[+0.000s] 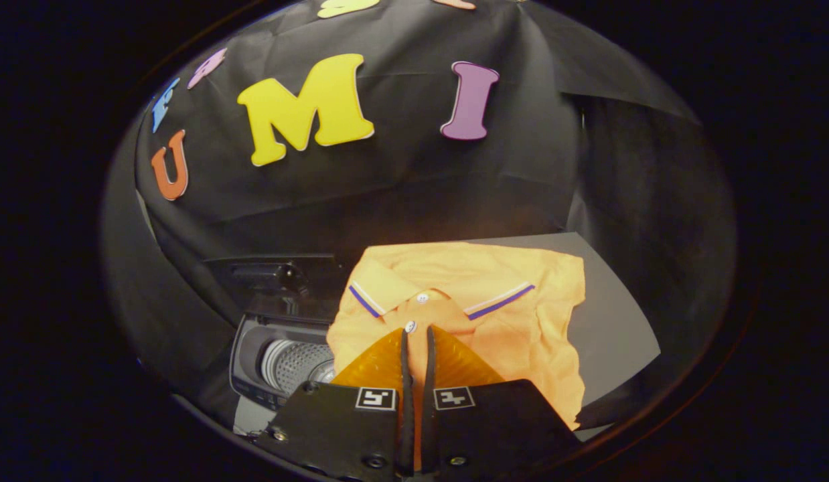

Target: Put the clothes into the washing machine and then close the washing machine lid.

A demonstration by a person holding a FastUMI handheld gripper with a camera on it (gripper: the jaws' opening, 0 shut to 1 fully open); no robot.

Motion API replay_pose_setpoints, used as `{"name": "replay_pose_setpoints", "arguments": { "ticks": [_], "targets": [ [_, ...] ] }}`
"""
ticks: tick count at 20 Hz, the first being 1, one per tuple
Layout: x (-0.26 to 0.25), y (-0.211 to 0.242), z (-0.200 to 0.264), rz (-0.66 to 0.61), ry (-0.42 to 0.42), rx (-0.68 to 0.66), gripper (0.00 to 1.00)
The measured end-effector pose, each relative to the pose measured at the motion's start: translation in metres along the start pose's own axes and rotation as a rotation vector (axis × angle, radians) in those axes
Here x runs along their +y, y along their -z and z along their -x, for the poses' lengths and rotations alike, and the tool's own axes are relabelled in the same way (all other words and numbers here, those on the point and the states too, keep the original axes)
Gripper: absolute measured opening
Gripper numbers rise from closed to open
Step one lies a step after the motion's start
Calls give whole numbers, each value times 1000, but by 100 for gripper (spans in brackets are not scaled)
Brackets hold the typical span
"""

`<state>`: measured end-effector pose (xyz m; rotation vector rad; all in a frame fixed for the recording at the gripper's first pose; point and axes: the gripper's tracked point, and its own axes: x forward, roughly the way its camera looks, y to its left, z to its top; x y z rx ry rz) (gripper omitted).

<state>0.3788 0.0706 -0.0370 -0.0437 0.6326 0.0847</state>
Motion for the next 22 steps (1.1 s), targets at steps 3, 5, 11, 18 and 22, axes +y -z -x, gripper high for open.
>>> {"name": "replay_pose_setpoints", "arguments": {
  "ticks": [3, 5, 11, 18, 22],
  "targets": [
    [28, -3, 2, 17, -43, 4, 8],
    [46, -4, 2, 35, -67, 5, 8],
    [101, -9, 4, 78, -142, 6, 8],
    [157, -15, 10, 129, -224, 3, 7],
    [186, -12, 9, 155, -261, 13, 8]
  ]
}}
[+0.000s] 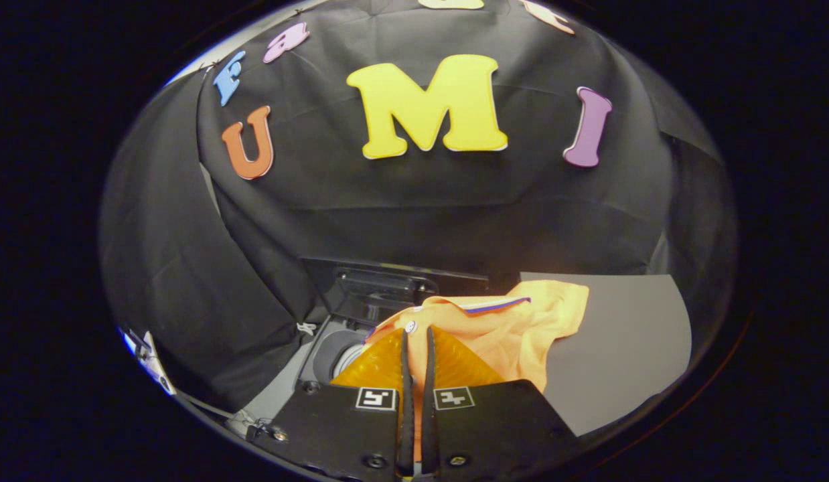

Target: Put the clothes into the washing machine and then close the washing machine lid.

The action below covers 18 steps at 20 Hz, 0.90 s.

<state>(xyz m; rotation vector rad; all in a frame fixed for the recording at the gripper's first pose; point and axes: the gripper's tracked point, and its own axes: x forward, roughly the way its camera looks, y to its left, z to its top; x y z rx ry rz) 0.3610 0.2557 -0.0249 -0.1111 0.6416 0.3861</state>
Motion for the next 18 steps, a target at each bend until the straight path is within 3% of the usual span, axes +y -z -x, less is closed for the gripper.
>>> {"name": "replay_pose_setpoints", "arguments": {
  "ticks": [18],
  "targets": [
    [92, 9, -50, 64, -124, 79, 7]
  ]
}}
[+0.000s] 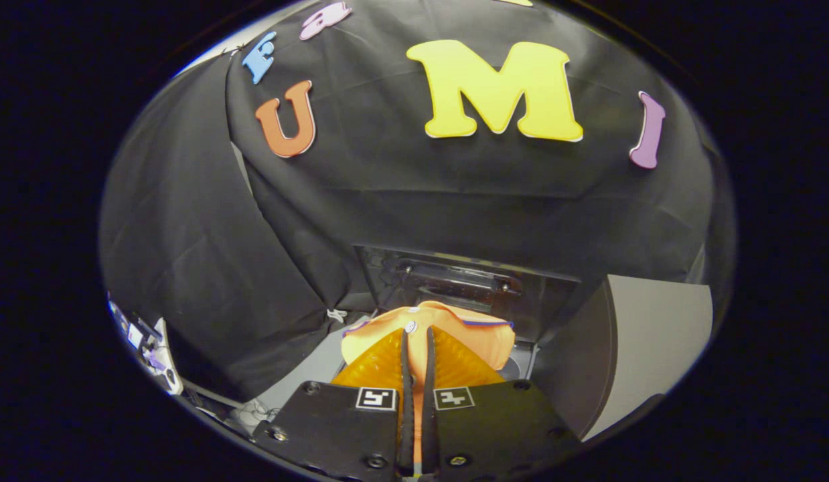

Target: Put the clothes into the washing machine and then close the washing machine lid.

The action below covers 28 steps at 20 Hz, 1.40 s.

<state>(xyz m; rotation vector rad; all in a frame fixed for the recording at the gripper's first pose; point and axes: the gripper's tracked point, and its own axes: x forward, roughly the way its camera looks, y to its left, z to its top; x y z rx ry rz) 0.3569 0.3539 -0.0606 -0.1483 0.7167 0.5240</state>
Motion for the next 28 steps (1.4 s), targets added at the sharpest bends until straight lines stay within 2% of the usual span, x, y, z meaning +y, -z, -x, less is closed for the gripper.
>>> {"name": "replay_pose_setpoints", "arguments": {
  "ticks": [12, 23, 28],
  "targets": [
    [-1, 25, -52, -36, -17, 85, 7],
    [-16, 72, -119, -121, 35, 177, 8],
    [-25, 100, -154, -198, 89, 232, 7]
  ]
}}
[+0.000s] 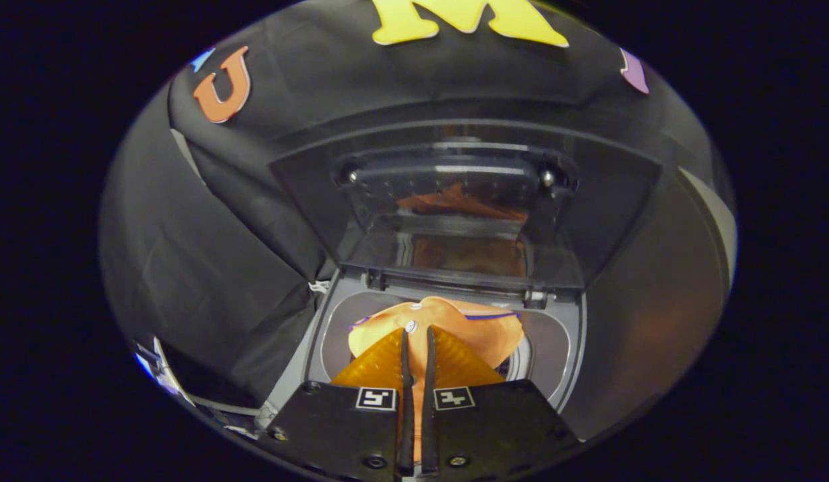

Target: Put the clothes into the washing machine and then close the washing machine lid.

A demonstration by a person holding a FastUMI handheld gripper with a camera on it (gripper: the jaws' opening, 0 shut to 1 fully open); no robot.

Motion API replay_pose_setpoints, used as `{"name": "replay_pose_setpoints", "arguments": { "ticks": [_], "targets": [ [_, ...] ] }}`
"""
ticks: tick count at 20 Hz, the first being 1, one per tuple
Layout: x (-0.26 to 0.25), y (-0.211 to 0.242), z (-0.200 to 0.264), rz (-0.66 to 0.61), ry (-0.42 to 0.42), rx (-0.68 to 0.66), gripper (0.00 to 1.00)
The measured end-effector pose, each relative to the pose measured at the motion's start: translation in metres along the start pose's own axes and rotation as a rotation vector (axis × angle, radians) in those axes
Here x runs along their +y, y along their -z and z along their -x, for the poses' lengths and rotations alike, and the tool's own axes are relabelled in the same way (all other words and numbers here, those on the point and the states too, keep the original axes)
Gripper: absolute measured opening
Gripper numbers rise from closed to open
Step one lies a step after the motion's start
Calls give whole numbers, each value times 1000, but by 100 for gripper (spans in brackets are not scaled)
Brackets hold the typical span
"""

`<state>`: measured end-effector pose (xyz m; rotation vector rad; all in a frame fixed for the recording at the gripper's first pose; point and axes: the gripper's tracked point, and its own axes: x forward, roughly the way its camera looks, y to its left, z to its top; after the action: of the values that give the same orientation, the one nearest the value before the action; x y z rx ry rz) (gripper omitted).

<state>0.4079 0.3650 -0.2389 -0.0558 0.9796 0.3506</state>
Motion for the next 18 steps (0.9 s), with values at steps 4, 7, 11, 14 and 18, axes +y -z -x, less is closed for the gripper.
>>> {"name": "replay_pose_setpoints", "arguments": {
  "ticks": [4, 7, 11, 14, 18],
  "targets": [
    [-11, 10, -21, -36, 51, 17, 8],
    [-12, 20, -32, -39, 76, 55, 8],
    [-11, 22, -35, -60, 80, 53, 7],
    [-7, 18, -35, -31, 63, 36, 8],
    [-11, 14, -31, -20, 84, 21, 79]
  ]
}}
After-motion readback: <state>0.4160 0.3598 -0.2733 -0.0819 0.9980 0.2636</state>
